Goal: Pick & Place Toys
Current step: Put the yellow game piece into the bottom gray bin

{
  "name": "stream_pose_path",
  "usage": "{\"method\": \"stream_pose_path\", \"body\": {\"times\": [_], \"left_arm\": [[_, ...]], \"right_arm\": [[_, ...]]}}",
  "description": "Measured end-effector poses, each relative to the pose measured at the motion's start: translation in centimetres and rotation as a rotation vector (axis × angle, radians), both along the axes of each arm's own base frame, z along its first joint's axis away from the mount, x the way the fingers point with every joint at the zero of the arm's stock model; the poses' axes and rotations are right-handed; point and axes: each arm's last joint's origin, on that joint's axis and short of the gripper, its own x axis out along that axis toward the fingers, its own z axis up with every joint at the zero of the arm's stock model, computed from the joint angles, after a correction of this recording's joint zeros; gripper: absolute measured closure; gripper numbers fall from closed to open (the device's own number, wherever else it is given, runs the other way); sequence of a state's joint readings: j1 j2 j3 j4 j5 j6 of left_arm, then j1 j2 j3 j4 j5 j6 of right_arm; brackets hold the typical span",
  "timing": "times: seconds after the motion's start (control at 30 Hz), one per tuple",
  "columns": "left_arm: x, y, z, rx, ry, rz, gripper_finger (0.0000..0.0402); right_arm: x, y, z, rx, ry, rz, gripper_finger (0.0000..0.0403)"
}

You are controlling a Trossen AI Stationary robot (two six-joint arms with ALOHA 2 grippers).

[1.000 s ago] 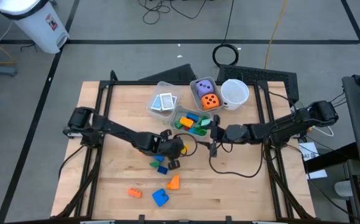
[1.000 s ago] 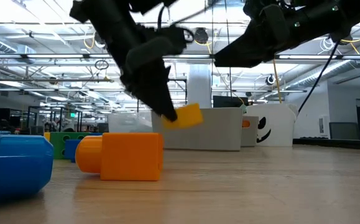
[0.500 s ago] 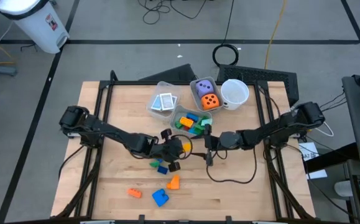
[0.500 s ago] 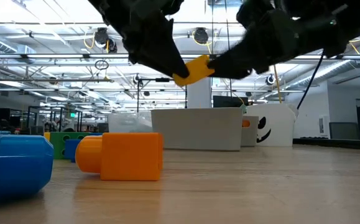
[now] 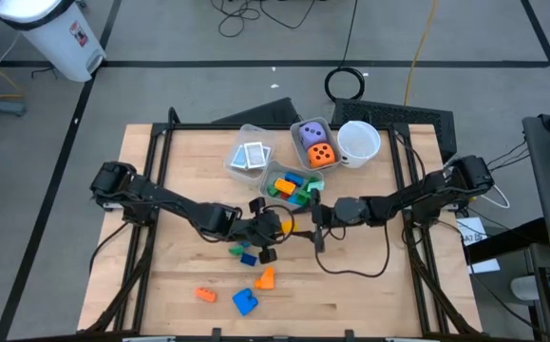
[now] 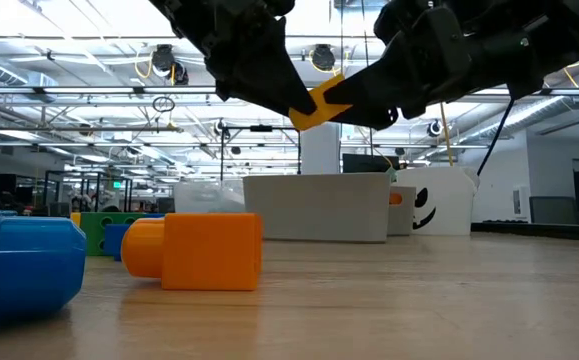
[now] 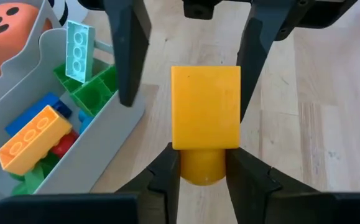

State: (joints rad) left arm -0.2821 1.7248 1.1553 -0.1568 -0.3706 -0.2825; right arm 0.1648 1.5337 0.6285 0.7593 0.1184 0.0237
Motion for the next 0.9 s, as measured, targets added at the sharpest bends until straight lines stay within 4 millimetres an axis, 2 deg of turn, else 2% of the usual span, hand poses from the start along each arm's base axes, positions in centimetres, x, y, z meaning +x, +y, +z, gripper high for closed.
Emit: {"method": "stream_pose_path", "body": {"times": [0.13, 0.3, 0.43, 0.53, 0.7, 0.8, 0.9], "left_arm": [[0.0, 0.0, 0.0, -0.007, -0.004, 0.005, 0.0295], [0.1, 0.1, 0.1, -0.011, -0.009, 0.003, 0.0293], [0.1, 0.0, 0.1, -0.013, -0.018, 0.003, 0.0277], [-0.4, 0.2, 1.3, 0.011, -0.025, -0.037, 0.0252], [-2.5, 0.6, 4.8, 0.017, -0.095, -0.042, 0.0217], [-3.9, 0.8, 5.0, 0.046, -0.133, -0.013, 0.0204], [-5.4, 1.1, 3.8, 0.057, -0.173, 0.018, 0.0199]], "right_arm": [[0.0, 0.1, 0.0, 0.000, -0.001, 0.028, 0.0188], [0.0, 0.2, 0.0, 0.003, -0.001, 0.057, 0.0265], [-0.1, 0.0, 0.2, -0.014, -0.004, 0.094, 0.0313], [-0.3, 0.0, 0.9, -0.028, -0.029, 0.090, 0.0314], [-1.2, -0.3, 2.3, -0.038, -0.030, 0.042, 0.0311], [-1.8, -0.7, 3.0, -0.054, -0.013, -0.052, 0.0303], [-2.2, -1.2, 2.9, -0.087, 0.030, -0.187, 0.0305]]}}
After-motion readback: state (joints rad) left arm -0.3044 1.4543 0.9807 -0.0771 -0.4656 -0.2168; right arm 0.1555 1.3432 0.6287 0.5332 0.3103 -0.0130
